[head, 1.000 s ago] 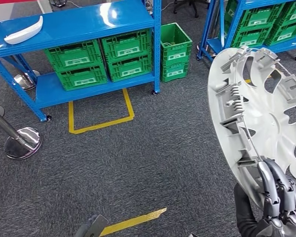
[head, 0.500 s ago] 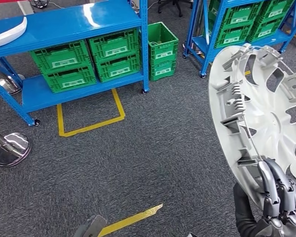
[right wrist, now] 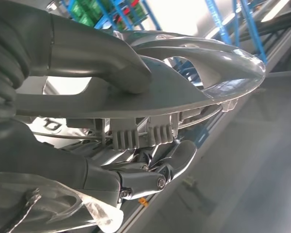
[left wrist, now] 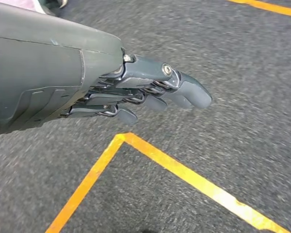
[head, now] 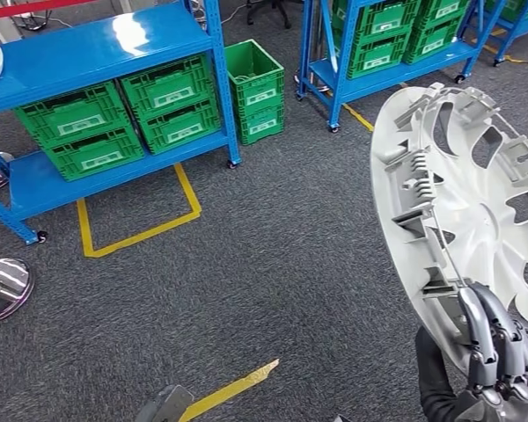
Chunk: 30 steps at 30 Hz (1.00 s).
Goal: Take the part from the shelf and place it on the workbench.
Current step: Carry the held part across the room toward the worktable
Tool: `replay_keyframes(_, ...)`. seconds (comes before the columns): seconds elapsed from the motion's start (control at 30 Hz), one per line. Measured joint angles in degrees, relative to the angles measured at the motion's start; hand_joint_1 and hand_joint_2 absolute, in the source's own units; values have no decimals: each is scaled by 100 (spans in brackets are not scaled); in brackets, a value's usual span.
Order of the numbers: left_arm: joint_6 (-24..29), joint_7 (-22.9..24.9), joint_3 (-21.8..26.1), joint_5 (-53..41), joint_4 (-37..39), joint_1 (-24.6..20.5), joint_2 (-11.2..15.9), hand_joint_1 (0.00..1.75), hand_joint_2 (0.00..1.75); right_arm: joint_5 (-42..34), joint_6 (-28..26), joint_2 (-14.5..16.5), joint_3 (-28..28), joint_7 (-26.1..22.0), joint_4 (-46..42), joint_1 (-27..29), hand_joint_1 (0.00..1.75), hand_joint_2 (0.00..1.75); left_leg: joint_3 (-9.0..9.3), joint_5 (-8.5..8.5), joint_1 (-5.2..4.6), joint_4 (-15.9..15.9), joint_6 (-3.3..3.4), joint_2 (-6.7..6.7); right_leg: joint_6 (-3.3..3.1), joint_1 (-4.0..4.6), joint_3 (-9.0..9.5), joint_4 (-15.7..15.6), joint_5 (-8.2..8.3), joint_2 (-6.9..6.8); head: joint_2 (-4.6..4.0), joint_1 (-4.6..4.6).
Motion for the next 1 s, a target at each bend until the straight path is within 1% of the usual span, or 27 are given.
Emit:
replay_keyframes(0.03, 9, 1, -2, -2, 0, 0, -7, 0, 175, 0, 0, 1, 0, 24, -13, 21, 175, 175, 107, 56, -12, -240, 33, -63, 24, -5, -19, 4, 14, 33, 1, 1)
replay_keyframes(0.07, 17, 3, -3, -4, 0, 2, -14, 0, 175, -1, 0, 1, -1, 45, -26, 44, 175, 175, 147, 58, -23, -352, 56, -98, 56, -13, -42, 4, 31, 67, 1, -1)
replay_keyframes(0.13, 31, 8, -9, -6, 0, 6, -34, 0, 175, -2, 0, 1, -2, 66, -57, 94, 175, 175, 156, 98, -22, -425, 81, -33, 120, -31, -86, 3, 59, 109, 2, -1)
replay_keyframes(0.17, 38, 8, -13, -7, 0, 6, -45, 0, 175, -3, 0, 1, -3, 68, -74, 117, 175, 175, 170, 135, -13, -472, 98, 7, 143, -32, -125, 50, 21, 67, 1, 2)
replay_keyframes(0.2, 43, 8, -16, -7, 0, 4, -55, 0, 175, -3, 0, 1, -4, 68, -89, 129, 175, 175, 183, 172, -1, -519, 116, 52, 166, -30, -201, 189, -80, -2, 1, 15)
replay_keyframes(0.23, 46, 7, -22, -7, 0, 6, -66, 0, 175, -3, 0, 1, -5, 68, -96, 133, 175, 175, 191, 198, 11, -552, 126, 104, 186, -33, -330, 458, -250, -86, 1, 27)
replay_keyframes(0.27, 48, 7, -29, -8, 0, 13, -72, 0, 175, -4, 0, 1, -5, 68, -98, 136, 175, 175, 186, 204, 6, -557, 135, 154, 216, -39, -490, 811, -453, -156, 1, 37)
replay_keyframes(0.3, 48, 7, -38, -9, 0, 22, -76, 0, 175, -4, 0, 1, -7, 68, -99, 139, 175, 175, 176, 205, 4, -553, 139, 210, 247, -50, -655, 1189, -635, -187, 1, 45)
replay_keyframes(0.33, 48, 7, -46, -11, 0, 31, -78, 0, 175, -4, 0, 1, -8, 68, -99, 145, 175, 175, 169, 204, 4, -550, 138, 267, 276, -64, -771, 1470, -738, -204, 1, 45)
replay_keyframes(0.37, 48, 7, -53, -13, 0, 37, -81, 0, 175, -4, 0, 1, -10, 68, -99, 149, 175, 175, 163, 202, 5, -545, 134, 319, 304, -79, -794, 1563, -737, -216, 1, 45)
replay_keyframes(0.4, 48, 7, -61, -15, 0, 39, -85, 0, 175, -7, 0, 1, -13, 74, -99, 153, 175, 175, 160, 195, 11, -534, 123, 367, 330, -96, -700, 1431, -634, -236, 0, 46)
replay_keyframes(0.43, 48, 7, -69, -16, 0, 39, -89, 0, 175, -10, 0, 1, -17, 81, -99, 157, 175, 175, 160, 181, 20, -516, 102, 408, 356, -117, -503, 1111, -466, -278, 0, 46)
replay_keyframes(0.47, 48, 7, -79, -17, 0, 38, -93, 0, 175, -11, 0, 1, -21, 88, -99, 158, 175, 175, 159, 159, 22, -483, 67, 443, 384, -132, -277, 723, -336, -374, 0, 48)
replay_keyframes(0.5, 48, 7, -88, -19, 0, 36, -93, 0, 175, -11, 0, 1, -24, 95, -101, 158, 175, 175, 146, 123, 10, -425, 25, 474, 382, -142, -72, 389, -243, -458, 0, 54)
replay_keyframes(0.53, 48, 8, -96, -20, 0, 34, -92, 0, 175, -7, 0, 1, -26, 97, -105, 158, 175, 175, 133, 93, -4, -373, -11, 499, 351, -143, 51, 187, -210, -515, 1, 49)
replay_keyframes(0.57, 48, 8, -101, -21, 0, 32, -91, 0, 175, -4, 0, 1, -29, 101, -109, 156, 175, 175, 124, 71, -22, -332, -39, 526, 306, -134, 97, 111, -225, -543, 1, 42)
replay_keyframes(0.63, 48, 9, -105, -22, 0, 25, -92, 0, 175, -4, 0, 1, -41, 111, -115, 171, 175, 175, 118, 54, -20, -300, -65, 579, 204, -117, 80, 125, -212, -461, 1, 23)
replay_keyframes(0.67, 47, 9, -106, -22, 0, 20, -95, 0, 175, -4, 0, 1, -48, 113, -116, 179, 175, 175, 118, 24, -5, -282, -87, 572, 177, -112, 70, 124, -200, -427, 0, 20)
replay_keyframes(0.7, 46, 9, -107, -22, 0, 13, -99, 0, 175, -3, 0, 1, -52, 112, -120, 185, 175, 175, 84, -62, 13, -190, -111, 514, 149, -111, 60, 121, -187, -389, 0, 15)
replay_keyframes(0.73, 46, 9, -108, -23, 0, 8, -104, 0, 175, -2, 0, 2, -55, 111, -125, 187, 175, 175, 4, -205, 28, 9, -135, 435, 120, -110, 48, 118, -174, -350, 1, 10)
replay_keyframes(0.8, 44, 9, -110, -23, 0, 12, -110, 0, 175, -1, 0, 3, -55, 114, -132, 184, 175, 175, -300, -581, 41, 709, -148, 275, 78, -97, 19, 118, -159, -272, 1, 1)
replay_keyframes(0.83, 44, 9, -110, -23, 0, 22, -113, 0, 175, -1, 0, 3, -56, 116, -132, 184, 175, 175, -465, -713, 40, 1063, -136, 247, 65, -84, 8, 118, -153, -224, 1, 3)
replay_keyframes(0.87, 43, 9, -110, -23, 0, 31, -114, 0, 175, 0, 0, 3, -59, 117, -132, 184, 175, 175, -573, -748, 37, 1278, -113, 232, 54, -69, 1, 119, -148, -173, 1, 3)
replay_keyframes(0.9, 43, 11, -110, -23, 0, 36, -115, 0, 175, 0, 0, 3, -63, 117, -132, 184, 175, 175, -595, -673, 28, 1296, -78, 218, 48, -55, 0, 119, -144, -120, 1, 4)
replay_keyframes(0.93, 43, 14, -110, -23, 0, 36, -115, 0, 175, 0, 0, 3, -68, 118, -132, 184, 175, 175, -519, -500, 12, 1104, -36, 194, 44, -44, 5, 119, -141, -67, 1, 5)
replay_keyframes(0.97, 44, 16, -110, -24, 0, 33, -115, 0, 175, 0, 0, 3, -74, 119, -132, 183, 175, 175, -375, -273, -12, 764, 12, 142, 42, -41, 12, 118, -139, -19, 1, 5)
replay_keyframes(1.0, 44, 18, -111, -27, 0, 27, -112, 0, 175, 0, 0, 3, -79, 120, -132, 180, 175, 175, -216, -88, -37, 398, 63, 45, 44, -39, 14, 118, -136, 23, 1, 8)
